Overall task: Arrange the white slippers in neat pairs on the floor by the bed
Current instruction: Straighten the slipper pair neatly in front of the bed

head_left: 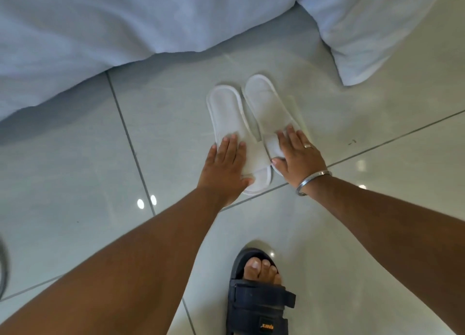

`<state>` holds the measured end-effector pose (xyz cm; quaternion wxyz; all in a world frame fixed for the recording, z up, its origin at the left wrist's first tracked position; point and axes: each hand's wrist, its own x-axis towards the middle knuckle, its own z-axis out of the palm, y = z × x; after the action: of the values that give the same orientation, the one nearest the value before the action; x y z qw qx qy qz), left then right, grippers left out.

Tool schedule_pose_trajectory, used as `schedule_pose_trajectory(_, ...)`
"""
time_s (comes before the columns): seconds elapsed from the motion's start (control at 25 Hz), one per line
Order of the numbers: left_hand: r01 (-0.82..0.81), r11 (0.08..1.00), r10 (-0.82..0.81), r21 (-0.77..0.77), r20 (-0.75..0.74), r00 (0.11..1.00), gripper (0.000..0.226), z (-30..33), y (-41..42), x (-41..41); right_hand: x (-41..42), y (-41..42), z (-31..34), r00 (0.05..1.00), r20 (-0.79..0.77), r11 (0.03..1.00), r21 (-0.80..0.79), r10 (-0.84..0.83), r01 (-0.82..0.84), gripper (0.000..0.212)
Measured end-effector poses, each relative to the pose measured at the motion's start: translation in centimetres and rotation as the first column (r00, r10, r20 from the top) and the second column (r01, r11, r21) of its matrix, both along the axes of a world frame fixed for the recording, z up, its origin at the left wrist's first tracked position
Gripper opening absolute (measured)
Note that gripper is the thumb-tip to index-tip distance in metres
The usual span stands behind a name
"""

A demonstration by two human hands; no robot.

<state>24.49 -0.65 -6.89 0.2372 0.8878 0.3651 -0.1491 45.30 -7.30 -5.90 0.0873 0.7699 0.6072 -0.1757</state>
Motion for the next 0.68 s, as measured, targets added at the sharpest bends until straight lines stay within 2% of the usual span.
schedule_pose_trajectory(0.36,0.127,0.992,-0.126,0.001,-0.062,0.99,0.093,0.3,0.7,1.0,0.4,-0.8,0.4,0.998,0.062,0.998,-0.057,-0.001,0.005,0.072)
schedule_pose_trajectory(0.48,0.098,0.995,-0.098,-0.001,-0.004,0.995,0.096,0.6,1.5,-0.1,0.3,-0.5,1.9,0.993,0.109,0.999,-0.025,-0.033,0.036,0.072)
schedule_pose_trajectory(0.6,0.033,0.997,-0.037,0.074,0.049,0.998,0.09,1.1,3.0,-5.9,-2.5,-0.5,4.4,0.998,0.038,0.993,0.107,-0.054,0.049,0.069)
schedule_pose_trajectory(0.68,-0.089,0.99,0.087,0.112,0.022,0.996,0.085,1.9,3.8,-13.2,-6.5,0.2,6.0,0.999,-0.014,0.985,0.165,0.051,-0.048,0.068)
